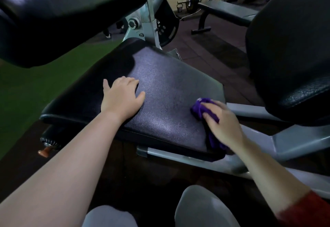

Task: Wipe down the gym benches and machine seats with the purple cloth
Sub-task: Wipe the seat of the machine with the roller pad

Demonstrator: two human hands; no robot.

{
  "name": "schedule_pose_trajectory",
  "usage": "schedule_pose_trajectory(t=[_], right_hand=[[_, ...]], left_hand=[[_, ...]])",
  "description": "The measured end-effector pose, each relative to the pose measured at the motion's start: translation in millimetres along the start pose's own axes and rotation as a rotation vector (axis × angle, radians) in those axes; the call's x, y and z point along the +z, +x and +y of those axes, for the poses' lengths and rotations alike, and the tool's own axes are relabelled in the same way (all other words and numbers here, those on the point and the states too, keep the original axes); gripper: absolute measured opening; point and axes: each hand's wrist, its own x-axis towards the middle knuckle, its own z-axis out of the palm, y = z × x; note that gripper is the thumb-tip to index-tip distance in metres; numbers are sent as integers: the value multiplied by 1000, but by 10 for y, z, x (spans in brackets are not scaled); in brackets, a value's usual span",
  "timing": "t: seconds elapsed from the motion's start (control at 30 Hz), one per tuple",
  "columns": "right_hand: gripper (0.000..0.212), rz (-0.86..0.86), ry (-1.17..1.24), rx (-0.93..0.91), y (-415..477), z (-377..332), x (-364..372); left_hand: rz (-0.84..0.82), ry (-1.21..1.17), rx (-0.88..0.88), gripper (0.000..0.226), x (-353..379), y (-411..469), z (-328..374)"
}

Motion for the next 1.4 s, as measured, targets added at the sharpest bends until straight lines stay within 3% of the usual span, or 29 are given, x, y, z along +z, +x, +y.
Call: schedule_pose_trajectory(t=[0.13,0.43,0.7,0.9,1.03,1.23,1.4], right_hand=[[33,79,-35,147,341,45,73],[37,-128,108,-248,-359,-341,-26],[33,86,11,166,3,84,-38],[34,-43,70,-138,-190,-542,175],[39,-76,134,-204,-548,-530,83],[37,58,4,87,-109,-75,118],[36,74,-43,342,681,449,71]], left_hand=[[2,14,3,52,-4,-7,9],[0,26,1,52,-12,-24,16],[3,22,8,52,-23,-25,15],[28,4,3,51,-9,-17,2],[38,-7,7,51,-4,-17,4],[27,4,14,49,12,-18,2],[30,1,15,49,16,-23,-6]])
